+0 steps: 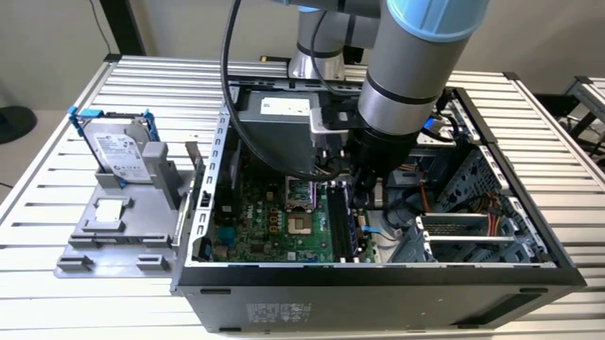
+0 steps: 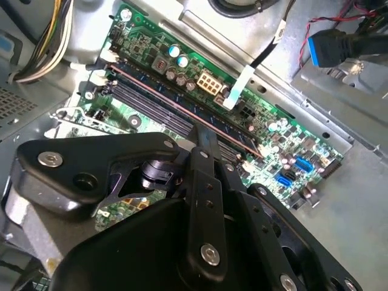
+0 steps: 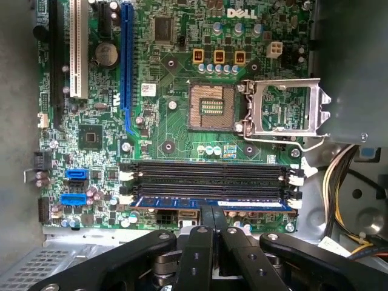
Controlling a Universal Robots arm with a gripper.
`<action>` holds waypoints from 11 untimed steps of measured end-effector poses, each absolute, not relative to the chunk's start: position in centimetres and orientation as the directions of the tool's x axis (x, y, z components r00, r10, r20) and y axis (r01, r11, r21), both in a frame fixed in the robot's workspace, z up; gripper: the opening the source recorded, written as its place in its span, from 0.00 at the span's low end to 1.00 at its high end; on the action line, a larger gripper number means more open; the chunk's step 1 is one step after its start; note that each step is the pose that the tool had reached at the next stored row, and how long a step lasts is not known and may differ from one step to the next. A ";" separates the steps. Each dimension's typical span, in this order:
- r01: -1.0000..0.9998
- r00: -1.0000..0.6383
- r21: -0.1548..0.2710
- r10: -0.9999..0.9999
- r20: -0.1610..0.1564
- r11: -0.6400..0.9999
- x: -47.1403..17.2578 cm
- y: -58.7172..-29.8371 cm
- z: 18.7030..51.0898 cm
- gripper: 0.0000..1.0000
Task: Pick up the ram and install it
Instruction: 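Press down the ram until it locks into place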
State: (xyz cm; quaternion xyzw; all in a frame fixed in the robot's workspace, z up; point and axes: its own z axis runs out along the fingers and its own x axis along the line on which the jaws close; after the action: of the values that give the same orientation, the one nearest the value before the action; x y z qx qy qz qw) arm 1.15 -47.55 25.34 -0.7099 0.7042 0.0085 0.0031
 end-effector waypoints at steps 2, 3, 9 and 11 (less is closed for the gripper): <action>-1.000 0.008 0.008 -1.000 -0.016 -0.008 1.2 -47.5 25.3 0.00; -1.000 0.008 0.007 -1.000 -0.016 -0.008 1.1 -47.4 25.3 0.00; -1.000 0.010 0.007 -1.000 -0.015 -0.010 1.2 -47.0 24.9 0.00; -1.000 0.013 0.007 -1.000 -0.014 -0.013 1.2 -47.0 24.7 0.00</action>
State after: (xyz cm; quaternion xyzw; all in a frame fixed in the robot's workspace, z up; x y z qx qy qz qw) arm 1.16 -46.97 24.71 -0.7117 0.7024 0.0077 0.0023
